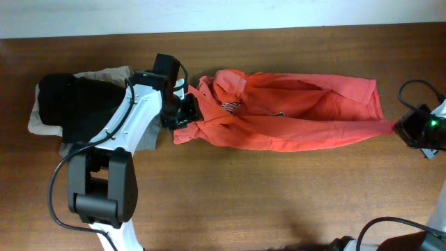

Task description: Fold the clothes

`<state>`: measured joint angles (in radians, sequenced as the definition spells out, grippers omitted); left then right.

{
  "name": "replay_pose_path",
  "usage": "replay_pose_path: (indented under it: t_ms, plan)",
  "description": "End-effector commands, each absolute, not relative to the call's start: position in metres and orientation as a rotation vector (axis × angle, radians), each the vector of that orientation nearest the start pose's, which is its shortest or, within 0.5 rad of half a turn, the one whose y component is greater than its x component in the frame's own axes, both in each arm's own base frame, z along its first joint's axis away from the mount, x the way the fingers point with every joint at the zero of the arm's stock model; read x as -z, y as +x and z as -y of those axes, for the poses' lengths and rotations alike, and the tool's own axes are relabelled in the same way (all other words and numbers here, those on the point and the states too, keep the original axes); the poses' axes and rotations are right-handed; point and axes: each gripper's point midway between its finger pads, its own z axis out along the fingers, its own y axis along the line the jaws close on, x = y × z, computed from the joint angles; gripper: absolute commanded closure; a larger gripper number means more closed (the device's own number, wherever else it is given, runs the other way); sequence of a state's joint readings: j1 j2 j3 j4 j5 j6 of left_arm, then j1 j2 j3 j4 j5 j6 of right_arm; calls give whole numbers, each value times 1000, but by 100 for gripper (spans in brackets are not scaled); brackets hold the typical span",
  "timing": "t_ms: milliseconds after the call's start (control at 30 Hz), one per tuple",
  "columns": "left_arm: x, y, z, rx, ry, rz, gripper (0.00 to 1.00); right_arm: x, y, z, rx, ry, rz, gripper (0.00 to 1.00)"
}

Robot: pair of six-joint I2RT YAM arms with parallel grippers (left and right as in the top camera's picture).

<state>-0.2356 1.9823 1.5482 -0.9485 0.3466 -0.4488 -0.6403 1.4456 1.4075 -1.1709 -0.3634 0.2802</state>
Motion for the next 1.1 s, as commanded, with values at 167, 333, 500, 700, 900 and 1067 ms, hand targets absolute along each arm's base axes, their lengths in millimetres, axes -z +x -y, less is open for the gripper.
replay_pose_path:
  t_ms: [167, 333, 500, 700, 900, 1067]
  plan:
    - [-71, 397, 157, 590, -293, -2990, 52, -209, 293, 142, -383, 1104, -2455, 96]
    - [-68, 394, 166, 586, -262, -3001, 52, -209, 293, 142, -383, 1104, -2455, 96]
    - [-57, 393, 172, 582, -248, -3018, 59, -209, 293, 142, -383, 1104, -2455, 96]
    - [-45, 393, 172, 572, -256, -3044, 65, -209, 293, 142, -383, 1104, -2455, 96]
    - [-45, 389, 170, 565, -261, -3060, 59, -209, 293, 142, -384, 1104, -2456, 96]
    - [-43, 389, 165, 519, -311, -3063, 54, -209, 293, 142, -383, 1104, -2455, 96]
